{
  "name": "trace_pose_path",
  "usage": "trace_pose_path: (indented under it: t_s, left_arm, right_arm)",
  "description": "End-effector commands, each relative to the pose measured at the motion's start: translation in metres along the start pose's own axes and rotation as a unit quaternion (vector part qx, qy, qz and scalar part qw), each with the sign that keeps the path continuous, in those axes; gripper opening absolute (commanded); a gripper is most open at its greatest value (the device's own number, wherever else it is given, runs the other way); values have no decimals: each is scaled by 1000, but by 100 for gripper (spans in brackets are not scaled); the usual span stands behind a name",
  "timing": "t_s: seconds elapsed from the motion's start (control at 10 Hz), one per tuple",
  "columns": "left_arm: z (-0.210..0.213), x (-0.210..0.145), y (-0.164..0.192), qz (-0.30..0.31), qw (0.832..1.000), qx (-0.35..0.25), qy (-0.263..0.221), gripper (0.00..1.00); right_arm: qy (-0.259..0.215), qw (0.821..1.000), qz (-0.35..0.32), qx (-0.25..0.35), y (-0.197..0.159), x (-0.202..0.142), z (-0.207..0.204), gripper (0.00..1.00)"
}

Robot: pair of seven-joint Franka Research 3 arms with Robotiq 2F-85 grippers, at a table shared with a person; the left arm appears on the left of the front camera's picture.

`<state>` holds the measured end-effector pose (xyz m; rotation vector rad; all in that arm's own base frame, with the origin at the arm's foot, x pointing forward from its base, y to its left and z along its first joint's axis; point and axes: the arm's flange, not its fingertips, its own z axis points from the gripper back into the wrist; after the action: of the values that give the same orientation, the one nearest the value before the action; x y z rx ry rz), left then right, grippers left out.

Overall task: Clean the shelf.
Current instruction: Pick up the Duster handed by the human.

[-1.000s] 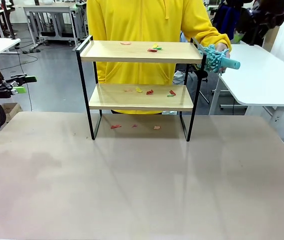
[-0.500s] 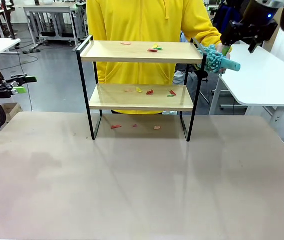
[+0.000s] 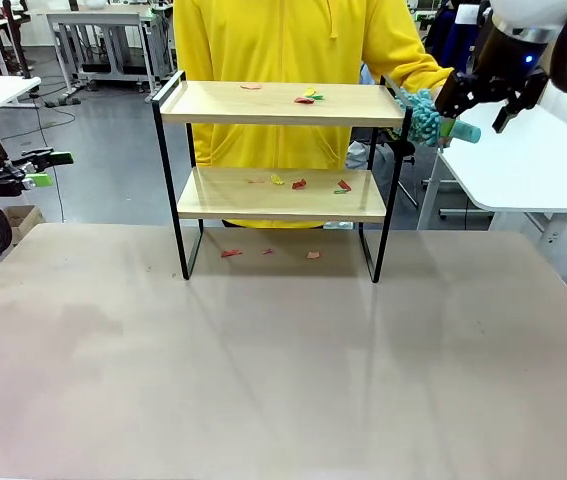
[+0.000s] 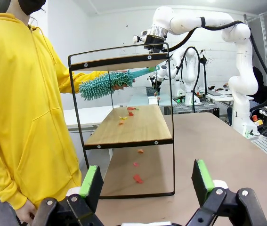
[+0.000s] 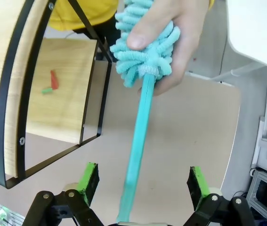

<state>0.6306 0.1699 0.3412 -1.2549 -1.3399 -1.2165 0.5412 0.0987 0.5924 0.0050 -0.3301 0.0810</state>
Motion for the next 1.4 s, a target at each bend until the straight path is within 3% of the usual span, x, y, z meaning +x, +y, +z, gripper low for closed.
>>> trace_pose_path:
  t_s: [0.0,0.1,0.2,0.3,0.4,0.5,0.6,0.9,1.3]
  left_arm:
    - [0,2,0,-2,1000,2,3,100]
    - [0,2,0,-2,1000,2,3,100]
    - [0,2,0,-2,1000,2,3,100]
    - [0,2,0,-2,1000,2,3,100]
    - [0,2,0,-2,1000,2,3,100]
    - [0,2,0,-2,1000,2,3,100]
    - [0,2,0,-2,1000,2,3,100]
    - [0,2,0,-2,1000,2,3,100]
    - [0,2,0,-2,1000,2,3,100]
  right_arm:
    - [2,1000,-16,-10,3,-7,2,100]
    - [5,1000,-16,-11,3,-8,0,100]
    - [7,1000,-19,-13,5,-7,-6,42]
    - [6,1000,-21,-13,8,-4,-12,42]
    - [6,1000,-23,-12,10,-3,-15,0]
    - [9,1000,-26,-8,10,-2,-16,35]
    - [6,1000,-25,-7,10,-1,-16,0]
    - [-12,1000,-22,-8,14,3,-3,0]
    - [-3,1000,-26,-13,22,6,0,0]
